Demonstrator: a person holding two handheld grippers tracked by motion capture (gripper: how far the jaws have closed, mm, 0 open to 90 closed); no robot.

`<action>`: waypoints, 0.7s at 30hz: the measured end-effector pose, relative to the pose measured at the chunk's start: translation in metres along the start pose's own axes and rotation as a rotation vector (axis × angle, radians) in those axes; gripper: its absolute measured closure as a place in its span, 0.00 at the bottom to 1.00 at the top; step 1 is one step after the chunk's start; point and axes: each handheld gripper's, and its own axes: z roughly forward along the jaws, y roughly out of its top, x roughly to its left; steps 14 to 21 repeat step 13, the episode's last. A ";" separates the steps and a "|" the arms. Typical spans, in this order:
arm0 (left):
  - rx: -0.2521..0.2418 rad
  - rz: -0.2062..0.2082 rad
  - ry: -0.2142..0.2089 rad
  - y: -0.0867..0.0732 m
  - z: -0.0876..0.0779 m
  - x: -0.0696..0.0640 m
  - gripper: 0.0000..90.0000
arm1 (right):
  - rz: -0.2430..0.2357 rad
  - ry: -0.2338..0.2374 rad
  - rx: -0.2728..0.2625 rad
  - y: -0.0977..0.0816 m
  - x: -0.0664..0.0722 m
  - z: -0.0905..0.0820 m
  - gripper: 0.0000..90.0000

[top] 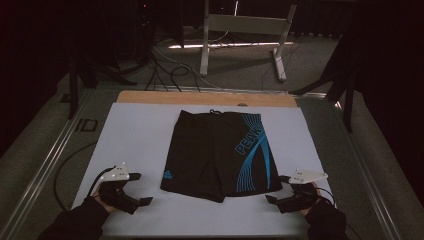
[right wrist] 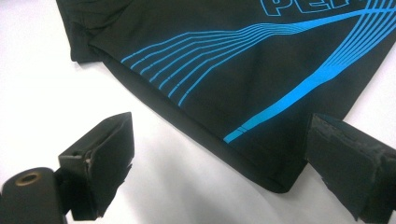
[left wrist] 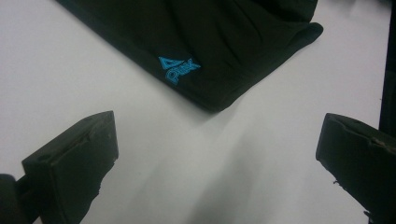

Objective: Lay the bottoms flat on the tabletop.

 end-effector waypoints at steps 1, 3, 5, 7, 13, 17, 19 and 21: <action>-0.001 0.000 0.001 0.000 0.000 0.000 0.00 | 0.009 0.003 0.001 0.000 0.001 0.000 0.10; -0.010 -0.002 0.004 -0.001 0.000 0.000 0.00 | 0.005 -0.003 -0.006 0.001 -0.001 0.000 0.10; -0.023 0.001 0.012 0.000 -0.001 -0.001 0.00 | 0.003 -0.005 -0.008 0.001 -0.001 0.000 0.10; -0.035 -0.002 0.013 0.000 -0.002 -0.002 0.00 | 0.003 -0.003 -0.006 0.001 -0.001 0.000 0.10; -0.032 0.003 0.006 -0.001 -0.001 -0.002 0.00 | -0.025 -0.012 0.009 0.001 0.002 0.003 0.10; -0.032 0.003 0.006 -0.001 -0.001 -0.002 0.00 | -0.025 -0.012 0.009 0.001 0.002 0.003 0.10; -0.032 0.003 0.006 -0.001 -0.001 -0.002 0.00 | -0.025 -0.012 0.009 0.001 0.002 0.003 0.10; -0.032 0.003 0.006 -0.001 -0.001 -0.002 0.00 | -0.025 -0.012 0.009 0.001 0.002 0.003 0.10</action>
